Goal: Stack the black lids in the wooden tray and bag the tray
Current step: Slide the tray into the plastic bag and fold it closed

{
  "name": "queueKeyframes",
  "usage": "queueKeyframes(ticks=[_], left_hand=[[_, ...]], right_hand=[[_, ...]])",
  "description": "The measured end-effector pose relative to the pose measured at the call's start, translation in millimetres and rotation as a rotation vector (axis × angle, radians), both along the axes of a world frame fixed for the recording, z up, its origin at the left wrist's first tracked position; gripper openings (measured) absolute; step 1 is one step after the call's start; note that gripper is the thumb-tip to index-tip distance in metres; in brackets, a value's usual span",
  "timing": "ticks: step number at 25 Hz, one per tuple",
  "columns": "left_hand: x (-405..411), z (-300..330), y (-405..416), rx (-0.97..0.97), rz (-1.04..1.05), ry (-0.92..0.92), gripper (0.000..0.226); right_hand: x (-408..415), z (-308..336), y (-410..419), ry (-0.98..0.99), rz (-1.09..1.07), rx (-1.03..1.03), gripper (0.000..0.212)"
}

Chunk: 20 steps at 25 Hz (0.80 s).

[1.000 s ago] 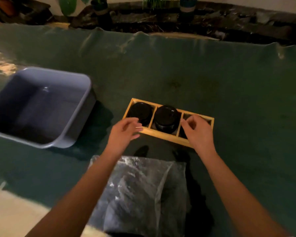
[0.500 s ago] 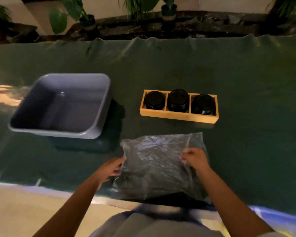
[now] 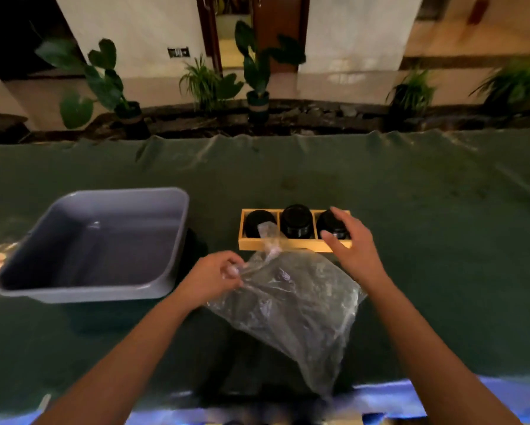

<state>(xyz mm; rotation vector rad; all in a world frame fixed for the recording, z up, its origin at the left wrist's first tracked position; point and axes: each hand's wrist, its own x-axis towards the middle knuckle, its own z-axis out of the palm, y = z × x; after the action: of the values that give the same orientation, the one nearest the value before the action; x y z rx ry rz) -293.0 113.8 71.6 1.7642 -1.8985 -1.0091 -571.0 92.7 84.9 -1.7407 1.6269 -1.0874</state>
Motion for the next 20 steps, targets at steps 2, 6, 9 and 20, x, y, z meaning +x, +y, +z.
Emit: queueKeyframes(ticks=[2,6,9,20], left_hand=[[-5,29,-18,-0.074,-0.108,-0.045,0.032],[-6,67,-41,-0.205,-0.225,-0.11,0.031],[-3,80,-53,-0.253,-0.292,-0.129,0.035],[35,116,-75,-0.258,-0.019,0.358,0.021]], right_hand=[[18,42,-18,0.083,0.239,-0.067,0.047],[30,82,-38,0.11,0.347,0.055,0.036],[30,90,-48,0.13,0.327,0.083,0.025],[0,106,-69,-0.488,0.081,-0.116,0.016]])
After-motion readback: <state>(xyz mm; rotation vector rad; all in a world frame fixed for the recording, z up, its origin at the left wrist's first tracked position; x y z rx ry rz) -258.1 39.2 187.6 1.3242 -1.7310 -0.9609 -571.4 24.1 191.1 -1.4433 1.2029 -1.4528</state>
